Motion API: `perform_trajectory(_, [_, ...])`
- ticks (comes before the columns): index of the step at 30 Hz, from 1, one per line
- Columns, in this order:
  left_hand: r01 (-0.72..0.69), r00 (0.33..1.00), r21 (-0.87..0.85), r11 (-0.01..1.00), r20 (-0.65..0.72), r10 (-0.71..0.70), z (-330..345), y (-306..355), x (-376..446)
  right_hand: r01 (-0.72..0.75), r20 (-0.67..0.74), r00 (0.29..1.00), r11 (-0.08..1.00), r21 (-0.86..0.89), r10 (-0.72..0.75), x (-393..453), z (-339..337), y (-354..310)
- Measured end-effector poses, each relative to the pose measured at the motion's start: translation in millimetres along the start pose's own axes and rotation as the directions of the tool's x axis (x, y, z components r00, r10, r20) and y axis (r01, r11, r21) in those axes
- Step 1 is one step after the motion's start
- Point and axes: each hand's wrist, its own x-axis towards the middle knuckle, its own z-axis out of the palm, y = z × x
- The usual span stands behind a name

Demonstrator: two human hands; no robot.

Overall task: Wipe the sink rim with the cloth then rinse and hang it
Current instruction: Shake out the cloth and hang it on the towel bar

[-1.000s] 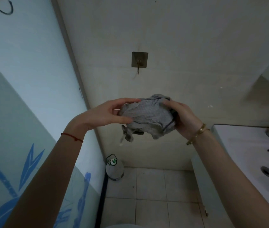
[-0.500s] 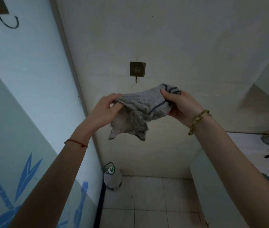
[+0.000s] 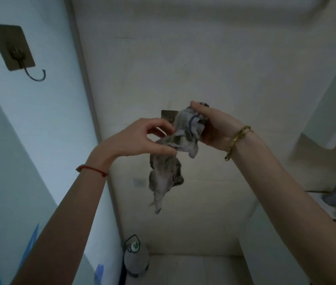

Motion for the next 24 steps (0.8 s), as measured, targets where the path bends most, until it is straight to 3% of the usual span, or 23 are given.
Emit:
perform_trajectory(2, [0.046,0.997,0.005,0.999,0.058,-0.046,0,6,4,0.020,0.097,0.995,0.998,-0.056,-0.014,-2,7,-5])
perform_trajectory(4, [0.079,0.997,0.060,0.995,0.008,-0.080,3,12,7,0.053,0.141,0.989,0.996,-0.072,-0.042,-4,13,-6])
perform_trajectory(6, [0.064,0.988,0.199,0.978,-0.150,-0.034,5,16,13,0.115,0.099,0.990,0.987,-0.111,-0.104,-4,17,-7])
perform_trajectory(8, [0.070,0.983,0.285,0.956,-0.184,-0.017,1,21,19,0.175,0.030,0.985,0.969,-0.175,-0.172,-4,21,-10])
perform_trajectory(12, [0.097,0.994,0.085,0.992,0.052,-0.101,-29,35,27,0.199,0.028,0.980,0.947,-0.251,-0.199,-4,19,-26])
perform_trajectory(16, [0.065,0.992,0.135,0.989,-0.114,-0.050,-67,47,38,0.191,-0.034,0.974,0.894,-0.405,-0.223,-5,4,-44])
perform_trajectory(20, [0.054,0.948,0.200,0.978,-0.317,0.012,-101,62,46,0.215,-0.066,0.928,0.671,-0.709,-0.367,-7,-23,-68])
perform_trajectory(24, [0.048,0.927,0.217,0.975,-0.373,0.037,-129,75,56,0.216,0.036,0.900,0.371,-0.903,-0.435,-9,-42,-101])
